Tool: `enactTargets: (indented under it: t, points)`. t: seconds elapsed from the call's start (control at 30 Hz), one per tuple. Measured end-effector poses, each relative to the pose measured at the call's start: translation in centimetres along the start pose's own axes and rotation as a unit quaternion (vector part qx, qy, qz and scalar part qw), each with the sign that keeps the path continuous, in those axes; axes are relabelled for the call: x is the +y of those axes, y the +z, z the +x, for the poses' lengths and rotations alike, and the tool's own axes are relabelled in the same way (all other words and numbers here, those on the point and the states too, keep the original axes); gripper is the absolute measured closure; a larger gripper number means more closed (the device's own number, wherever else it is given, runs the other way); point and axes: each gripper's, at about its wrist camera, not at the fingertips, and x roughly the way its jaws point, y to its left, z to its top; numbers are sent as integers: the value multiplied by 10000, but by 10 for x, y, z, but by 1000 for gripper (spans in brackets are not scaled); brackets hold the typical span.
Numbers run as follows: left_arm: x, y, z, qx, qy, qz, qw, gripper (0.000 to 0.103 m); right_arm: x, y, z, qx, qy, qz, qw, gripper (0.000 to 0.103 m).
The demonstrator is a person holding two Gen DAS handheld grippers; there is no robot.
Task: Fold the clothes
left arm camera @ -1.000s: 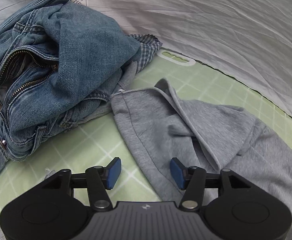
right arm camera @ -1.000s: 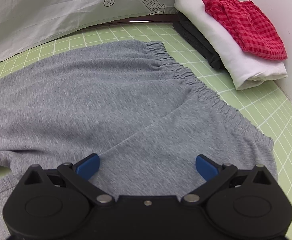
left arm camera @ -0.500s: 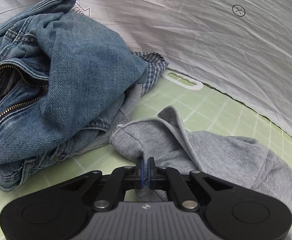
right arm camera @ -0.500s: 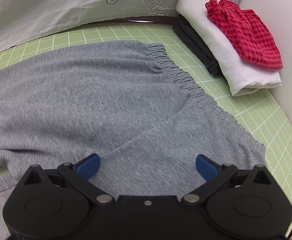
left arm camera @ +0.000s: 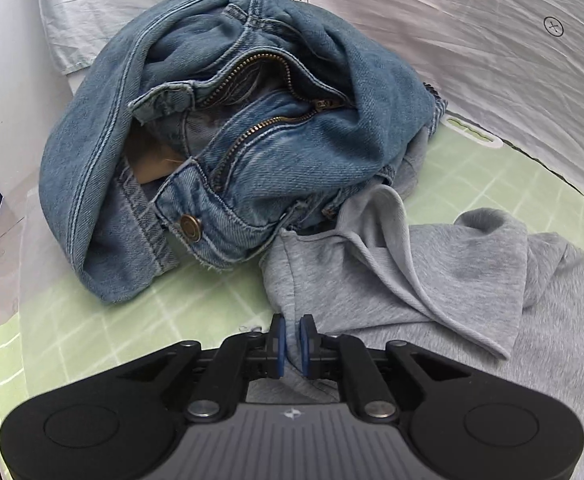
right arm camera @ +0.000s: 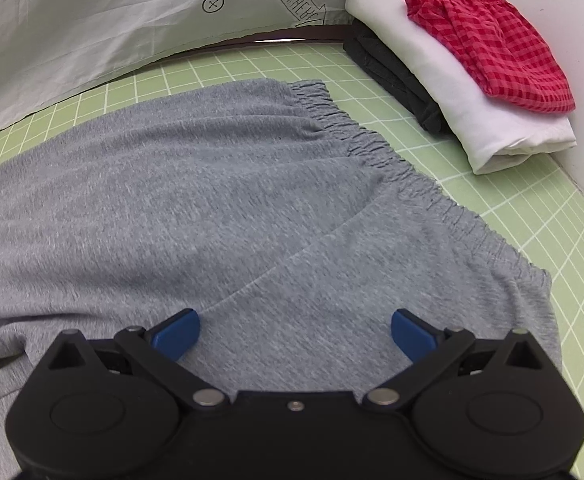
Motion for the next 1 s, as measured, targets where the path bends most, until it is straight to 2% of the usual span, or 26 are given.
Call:
enactTargets:
  t: [0.1, 0.17, 0.3, 0.33, 0.53, 0.63, 0.87, 0.93, 1.0]
  points:
    - [-2, 0, -13, 28, -104, 31, 9999, 77, 3, 13, -4, -328, -72, -310, 9990, 0]
    - [-10, 1, -22, 19, -230, 103, 9997, 57, -1, 30, -4, -540, 52, -256, 9982, 0]
    - [-38, 2, -38, -106, -491, 430, 9978, 33, -10, 69, 14, -686, 268, -37, 9973, 0]
    - [-47, 1, -41, -124, -524, 561, 9970, 23, -11, 79, 22, -673, 316, 20, 9972, 0]
    - [-114, -16, -53, -143, -919, 1517, 9840, 21, -7, 121, 63, -759, 487, -80, 9959, 0]
    - [-140, -27, -54, -44, -1108, 1909, 9753, 21, -2, 130, 79, -783, 523, -81, 9955, 0]
    - [-174, -43, -43, 177, -1099, 2439, 9634, 21, 1, 150, 110, -808, 348, -277, 9957, 2]
    - [-178, -46, -41, 204, -1055, 2506, 9621, 21, -6, 155, 115, -804, 272, -160, 9963, 10]
    - [-182, -48, -38, 214, -1004, 2553, 9614, 21, -15, 157, 117, -793, 455, 31, 9958, 25]
